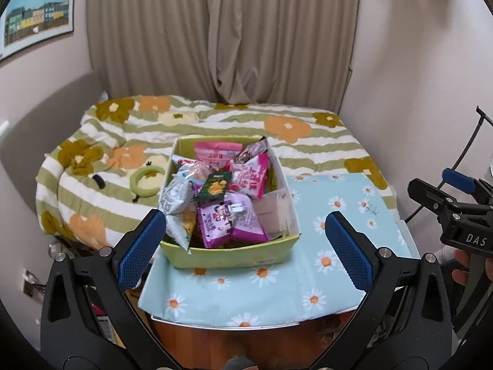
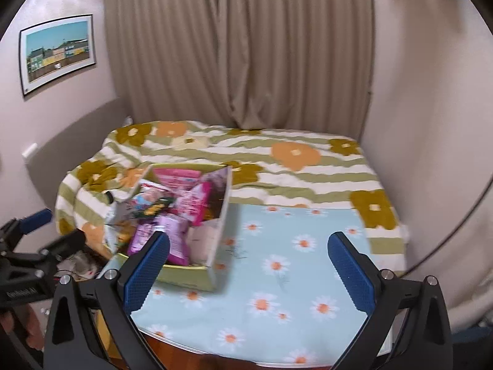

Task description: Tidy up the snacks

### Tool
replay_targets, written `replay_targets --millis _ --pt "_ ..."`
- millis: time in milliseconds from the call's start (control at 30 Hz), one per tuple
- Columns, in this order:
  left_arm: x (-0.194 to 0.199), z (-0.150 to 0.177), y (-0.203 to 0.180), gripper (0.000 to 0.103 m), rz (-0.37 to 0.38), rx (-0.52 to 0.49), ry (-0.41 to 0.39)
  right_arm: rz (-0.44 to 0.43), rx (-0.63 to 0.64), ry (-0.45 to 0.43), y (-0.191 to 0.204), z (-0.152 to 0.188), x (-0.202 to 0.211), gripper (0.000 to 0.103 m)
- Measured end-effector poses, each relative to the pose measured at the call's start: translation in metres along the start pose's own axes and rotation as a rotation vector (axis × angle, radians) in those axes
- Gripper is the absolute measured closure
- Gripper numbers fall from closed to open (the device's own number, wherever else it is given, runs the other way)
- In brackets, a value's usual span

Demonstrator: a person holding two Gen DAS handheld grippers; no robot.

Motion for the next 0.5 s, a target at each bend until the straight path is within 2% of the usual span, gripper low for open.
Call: replay_targets --millis 200,500 --pt "0.016 0.0 -0.016 0.001 0.0 -0.015 -0.037 0.042 -0.023 -0.024 -0.019 0.008 0.02 0.001" --pt "0.026 0.0 -0.03 0.001 0.003 -0.044 -0.053 0.058 -0.039 -0.038 -0.029 0.015 0.03 0.001"
Point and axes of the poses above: each gripper's, at about its wrist camera, not at the fingertips, and x roughly against the way its jaws point, y to its left, z to its underside, the point moved 9 cm from there along -x, roughly the way its jaws point, and after that the axes turned 4 degrees about -y, right-handed, at the moved point
